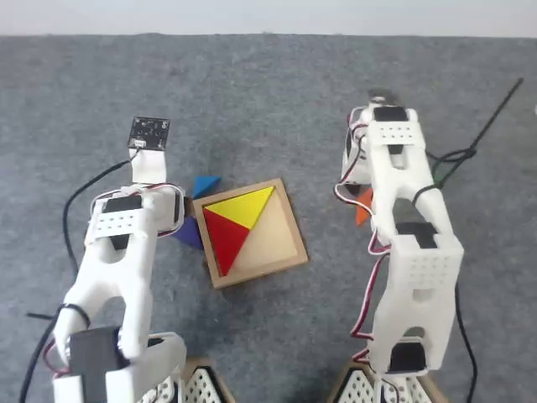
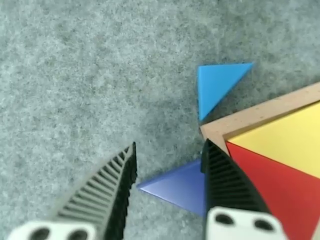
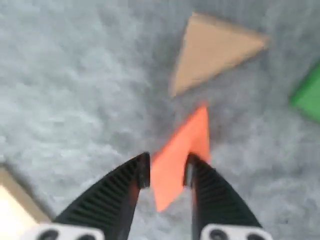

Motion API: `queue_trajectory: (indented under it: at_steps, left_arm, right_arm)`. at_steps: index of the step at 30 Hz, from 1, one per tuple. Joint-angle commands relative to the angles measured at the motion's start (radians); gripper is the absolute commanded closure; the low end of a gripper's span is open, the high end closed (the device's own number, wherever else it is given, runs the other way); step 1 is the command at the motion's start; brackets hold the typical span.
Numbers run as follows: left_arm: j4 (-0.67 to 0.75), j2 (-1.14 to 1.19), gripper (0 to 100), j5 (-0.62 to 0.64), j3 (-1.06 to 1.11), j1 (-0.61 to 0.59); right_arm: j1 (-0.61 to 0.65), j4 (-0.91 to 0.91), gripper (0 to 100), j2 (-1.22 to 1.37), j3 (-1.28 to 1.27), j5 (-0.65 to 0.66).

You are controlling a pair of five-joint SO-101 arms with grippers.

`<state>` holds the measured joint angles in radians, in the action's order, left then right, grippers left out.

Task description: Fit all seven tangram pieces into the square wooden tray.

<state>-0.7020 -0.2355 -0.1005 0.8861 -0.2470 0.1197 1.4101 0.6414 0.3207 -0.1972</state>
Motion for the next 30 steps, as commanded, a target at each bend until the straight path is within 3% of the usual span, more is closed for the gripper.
queue_trajectory:
  at_steps: [1, 5, 8, 14, 21, 30]
  left_arm:
    - [0.020, -0.044, 79, 0.005, -0.005, 0.000]
    - [0.020, -0.044, 79, 0.005, -0.005, -0.002]
    - [0.020, -0.044, 79, 0.005, -0.005, -0.003]
    - [0.020, -0.044, 79, 0.005, -0.005, -0.002]
    - [0.020, -0.044, 79, 0.005, -0.005, 0.000]
    - [0.020, -0.044, 79, 0.005, -0.005, 0.002]
  right_arm:
    - [0.096, 0.021, 86.2, 0.064, 0.014, 0.055]
    - [0.209, 0.038, 86.2, 0.062, 0.014, 0.071]
    - [0.226, 0.056, 86.2, 0.051, 0.014, 0.074]
    - [0.110, 0.131, 86.2, -0.038, 0.006, 0.140]
    - [-0.041, 0.064, 86.2, -0.140, -0.112, 0.216]
    - [-0.062, 0.019, 86.1, -0.364, -0.186, 0.282]
